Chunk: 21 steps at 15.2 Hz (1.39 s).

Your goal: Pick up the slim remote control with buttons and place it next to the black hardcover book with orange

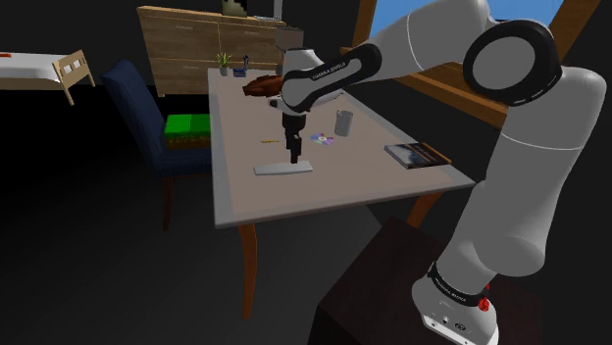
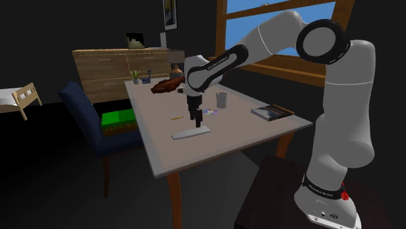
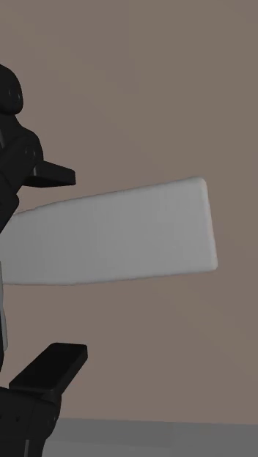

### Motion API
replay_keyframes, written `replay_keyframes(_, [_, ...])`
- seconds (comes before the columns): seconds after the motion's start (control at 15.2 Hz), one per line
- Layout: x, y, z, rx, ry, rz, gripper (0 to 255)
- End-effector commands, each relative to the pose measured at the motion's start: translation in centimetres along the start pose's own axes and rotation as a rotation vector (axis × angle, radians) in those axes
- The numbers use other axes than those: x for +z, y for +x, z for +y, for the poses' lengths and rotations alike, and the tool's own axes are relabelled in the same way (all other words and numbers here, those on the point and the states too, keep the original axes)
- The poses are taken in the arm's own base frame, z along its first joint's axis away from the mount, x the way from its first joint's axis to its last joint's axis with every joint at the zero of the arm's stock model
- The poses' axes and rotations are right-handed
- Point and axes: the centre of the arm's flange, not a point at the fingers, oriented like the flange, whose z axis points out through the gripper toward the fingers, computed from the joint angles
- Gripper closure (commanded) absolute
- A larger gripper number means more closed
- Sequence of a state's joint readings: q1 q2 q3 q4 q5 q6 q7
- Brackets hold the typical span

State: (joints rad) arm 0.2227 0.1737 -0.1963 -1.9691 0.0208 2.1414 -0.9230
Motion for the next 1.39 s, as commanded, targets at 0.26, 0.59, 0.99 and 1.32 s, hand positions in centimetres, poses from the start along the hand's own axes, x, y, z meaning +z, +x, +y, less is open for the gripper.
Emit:
replay_keyframes(0.26, [3.4, 2.7, 0.7, -0.096, 0.003, 0.005, 0])
replay_keyframes(0.59, [5.9, 2.7, 0.7, -0.096, 0.003, 0.005, 0])
replay_keyframes(0.99, [5.9, 2.7, 0.7, -0.096, 0.003, 0.005, 0])
replay_keyframes(1.32, [5.9, 2.7, 0.7, -0.096, 0.003, 0.005, 255])
